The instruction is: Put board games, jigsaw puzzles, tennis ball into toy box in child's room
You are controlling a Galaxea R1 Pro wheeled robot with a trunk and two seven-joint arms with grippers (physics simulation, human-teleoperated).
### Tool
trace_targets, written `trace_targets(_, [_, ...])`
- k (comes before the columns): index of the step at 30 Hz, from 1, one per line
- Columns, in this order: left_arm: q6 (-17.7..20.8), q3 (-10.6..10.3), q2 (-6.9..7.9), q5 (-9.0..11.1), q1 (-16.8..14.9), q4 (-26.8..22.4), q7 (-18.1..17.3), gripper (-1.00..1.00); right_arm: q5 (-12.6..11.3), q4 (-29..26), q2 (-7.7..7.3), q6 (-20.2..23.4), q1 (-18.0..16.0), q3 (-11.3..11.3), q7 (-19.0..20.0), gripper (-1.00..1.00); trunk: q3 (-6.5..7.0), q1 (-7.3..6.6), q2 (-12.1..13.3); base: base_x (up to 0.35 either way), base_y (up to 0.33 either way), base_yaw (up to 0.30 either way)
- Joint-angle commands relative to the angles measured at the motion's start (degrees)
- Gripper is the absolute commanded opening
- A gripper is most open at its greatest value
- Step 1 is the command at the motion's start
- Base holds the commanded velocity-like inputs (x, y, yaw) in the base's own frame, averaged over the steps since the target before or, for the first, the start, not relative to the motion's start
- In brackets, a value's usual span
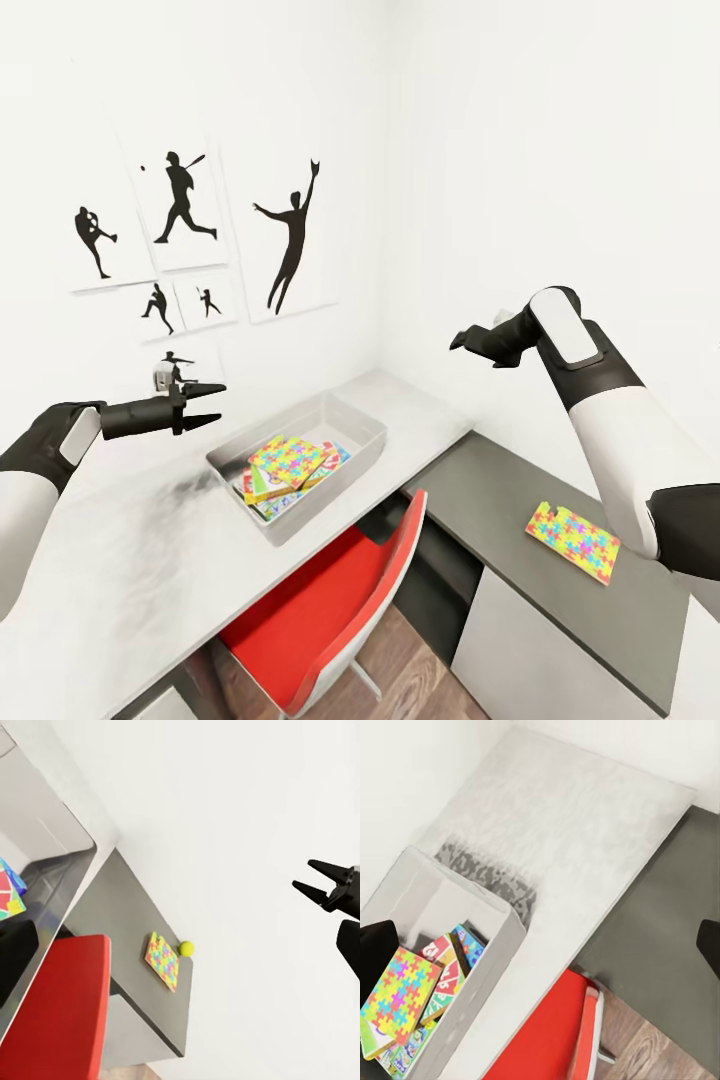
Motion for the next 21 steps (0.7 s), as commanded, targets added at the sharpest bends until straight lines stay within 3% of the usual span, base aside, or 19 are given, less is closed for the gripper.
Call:
trace_targets(1, [0.2,0.1,-0.01,-0.2,-0.1,0.0,-0.2,1.0,-0.6,0.0,-0.05,0.0,-0.1,0.2,-0.6,1.0,-0.04,0.04,-0.1,-0.005,0.0,0.0])
trace_targets(21, [0.2,0.2,-0.09,-0.2,-0.1,0.0,-0.3,1.0,-0.6,0.1,0.01,0.0,-0.1,0.2,-0.6,1.0,1.22,0.04,-0.1,-0.007,0.0,-0.003])
